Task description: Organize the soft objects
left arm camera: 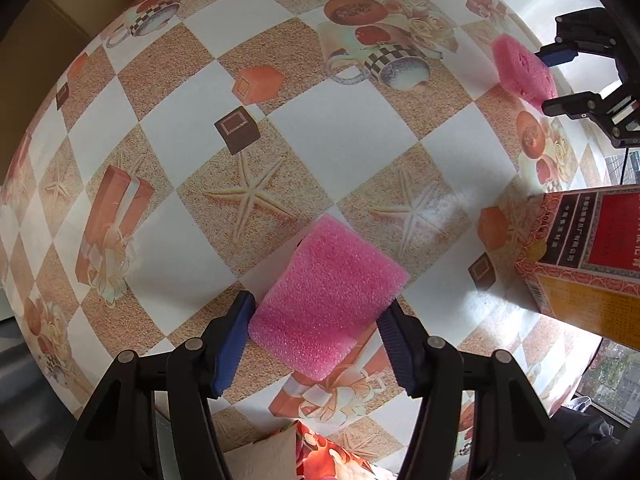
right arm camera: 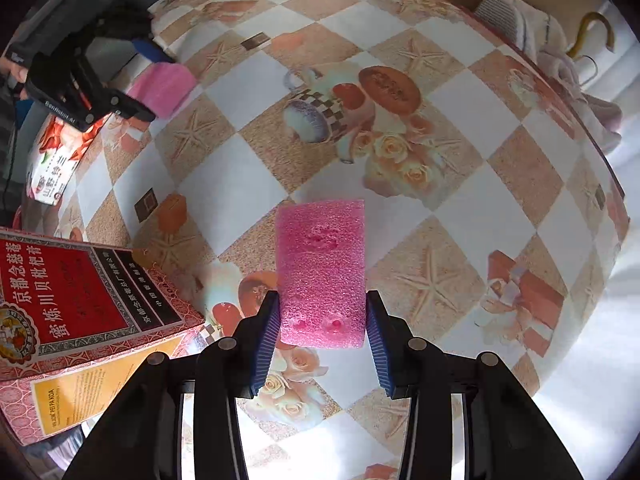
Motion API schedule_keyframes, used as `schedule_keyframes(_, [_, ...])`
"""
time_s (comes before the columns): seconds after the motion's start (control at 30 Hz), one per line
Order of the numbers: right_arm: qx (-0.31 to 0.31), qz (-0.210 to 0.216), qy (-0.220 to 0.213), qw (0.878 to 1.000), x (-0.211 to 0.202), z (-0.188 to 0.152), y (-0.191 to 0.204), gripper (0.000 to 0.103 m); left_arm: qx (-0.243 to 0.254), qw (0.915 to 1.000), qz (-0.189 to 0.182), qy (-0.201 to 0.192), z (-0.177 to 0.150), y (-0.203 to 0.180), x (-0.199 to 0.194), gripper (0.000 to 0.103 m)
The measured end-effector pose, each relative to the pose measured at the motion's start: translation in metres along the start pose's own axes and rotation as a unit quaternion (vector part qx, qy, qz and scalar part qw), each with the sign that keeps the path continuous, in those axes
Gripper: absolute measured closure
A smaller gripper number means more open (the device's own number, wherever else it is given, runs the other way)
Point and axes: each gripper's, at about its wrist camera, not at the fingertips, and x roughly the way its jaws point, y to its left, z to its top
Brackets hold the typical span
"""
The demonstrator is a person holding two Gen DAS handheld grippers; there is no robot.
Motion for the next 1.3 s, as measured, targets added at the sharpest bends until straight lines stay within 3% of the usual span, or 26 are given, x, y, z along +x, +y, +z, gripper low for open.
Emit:
schedule_keyframes(0.13, [0.155,-0.024,-0.042,0.987,-0.035,-0.043,-0.003,0.059,-0.024,0.9994,-0.001,-0.025,-0.004,-0.023,-0.025,0.038])
schedule_keyframes(0.2, [0.22,-0.036,-0.038,0.974,-0.048,-0.065,-0.002,0.059,-0.046,0.9986,-0.003,-0.024,-0.012,-0.038,-0.033,0.038])
schedule_keyframes(0.27, [0.281,-0.022,-0.029,0.959,-0.057,-0.087,0.003,0.059,-0.06,0.998,0.001,-0.02,-0.026,-0.058,-0.039,0.038])
schedule_keyframes(0.37, [0.337,-0.004,-0.009,0.941,-0.055,-0.119,0.04,0.059,-0.064,0.9978,0.012,-0.011,-0.059,-0.09,-0.041,0.038])
schedule_keyframes(0.53, [0.401,0.048,0.029,0.914,-0.034,-0.157,0.122,0.059,-0.098,0.9939,-0.035,0.038,-0.128,-0.126,-0.017,0.038])
schedule_keyframes(0.63, [0.416,0.07,0.024,0.907,-0.033,-0.154,0.167,0.059,-0.075,0.994,-0.043,0.067,-0.156,-0.151,-0.002,0.038])
schedule_keyframes(0.67, [0.434,0.073,0.018,0.898,-0.035,-0.155,0.174,0.059,-0.058,0.9949,-0.045,0.069,-0.16,-0.161,-0.003,0.038])
schedule_keyframes(0.73, [0.487,0.065,0.003,0.871,-0.045,-0.16,0.178,0.059,-0.017,0.9983,-0.041,0.039,-0.157,-0.178,-0.022,0.038])
schedule_keyframes(0.8, [0.536,0.032,-0.029,0.843,-0.072,-0.169,0.17,0.059,0.006,0.9987,-0.047,-0.017,-0.146,-0.186,-0.057,0.038])
schedule_keyframes(0.93, [0.562,-0.061,-0.111,0.817,-0.154,-0.167,0.142,0.059,-0.001,0.9874,-0.061,-0.146,-0.121,-0.173,-0.143,0.038])
schedule_keyframes(1.0, [0.557,-0.084,-0.142,0.814,-0.187,-0.151,0.129,0.059,-0.015,0.9806,-0.048,-0.189,-0.105,-0.151,-0.177,0.038])
schedule_keyframes(1.1, [0.535,-0.1,-0.169,0.822,-0.214,-0.108,0.125,0.059,-0.059,0.9761,-0.023,-0.208,-0.096,-0.107,-0.201,0.038])
schedule_keyframes(1.2, [0.511,-0.077,-0.178,0.837,-0.209,-0.058,0.137,0.059,-0.11,0.9763,0.007,-0.186,-0.12,-0.06,-0.194,0.038])
schedule_keyframes(1.3, [0.473,-0.039,-0.168,0.864,-0.184,-0.011,0.17,0.059,-0.155,0.976,0.034,-0.149,-0.16,-0.027,-0.171,0.038])
